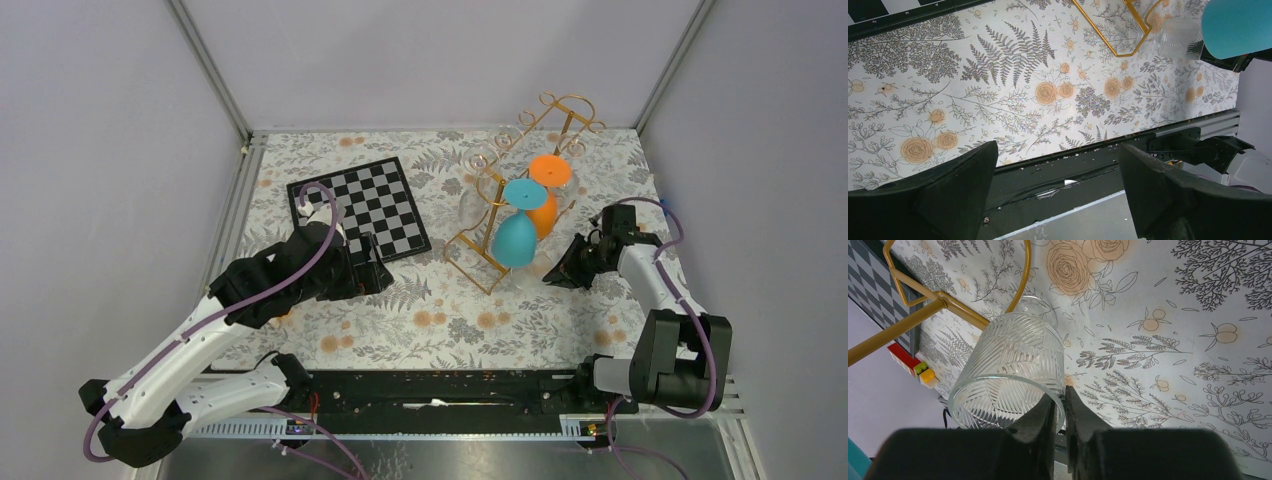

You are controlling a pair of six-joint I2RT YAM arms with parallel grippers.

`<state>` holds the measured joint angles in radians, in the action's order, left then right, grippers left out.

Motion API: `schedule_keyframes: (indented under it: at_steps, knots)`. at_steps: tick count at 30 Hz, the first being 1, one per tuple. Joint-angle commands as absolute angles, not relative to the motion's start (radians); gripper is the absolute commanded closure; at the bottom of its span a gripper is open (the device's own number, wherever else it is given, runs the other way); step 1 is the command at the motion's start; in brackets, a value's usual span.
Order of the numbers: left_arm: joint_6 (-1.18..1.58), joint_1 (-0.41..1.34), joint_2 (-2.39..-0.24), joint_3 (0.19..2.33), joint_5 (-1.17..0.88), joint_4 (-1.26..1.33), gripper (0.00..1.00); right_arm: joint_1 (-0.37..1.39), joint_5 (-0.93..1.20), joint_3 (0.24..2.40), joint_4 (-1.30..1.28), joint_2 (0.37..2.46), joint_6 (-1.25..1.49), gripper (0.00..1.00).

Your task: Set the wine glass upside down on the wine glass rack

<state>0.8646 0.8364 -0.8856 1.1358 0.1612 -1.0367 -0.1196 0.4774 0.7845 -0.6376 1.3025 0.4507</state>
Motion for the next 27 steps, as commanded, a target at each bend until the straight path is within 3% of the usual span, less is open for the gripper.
schedule_keyframes:
  at_steps: [1,10,27]
  knots:
    - [0.865,0.83,-0.884,1.158,0.164,-0.996,0.01,-0.115,0.482,0.803,-0.66,1.268,0.425,0.94]
    - [0.867,0.83,-0.879,1.156,0.163,-0.997,0.01,-0.115,0.441,0.851,-0.837,1.108,0.39,1.0]
    - [0.885,0.831,-0.871,1.114,0.103,-0.936,0.01,-0.086,0.572,0.821,-0.955,0.876,0.456,1.0]
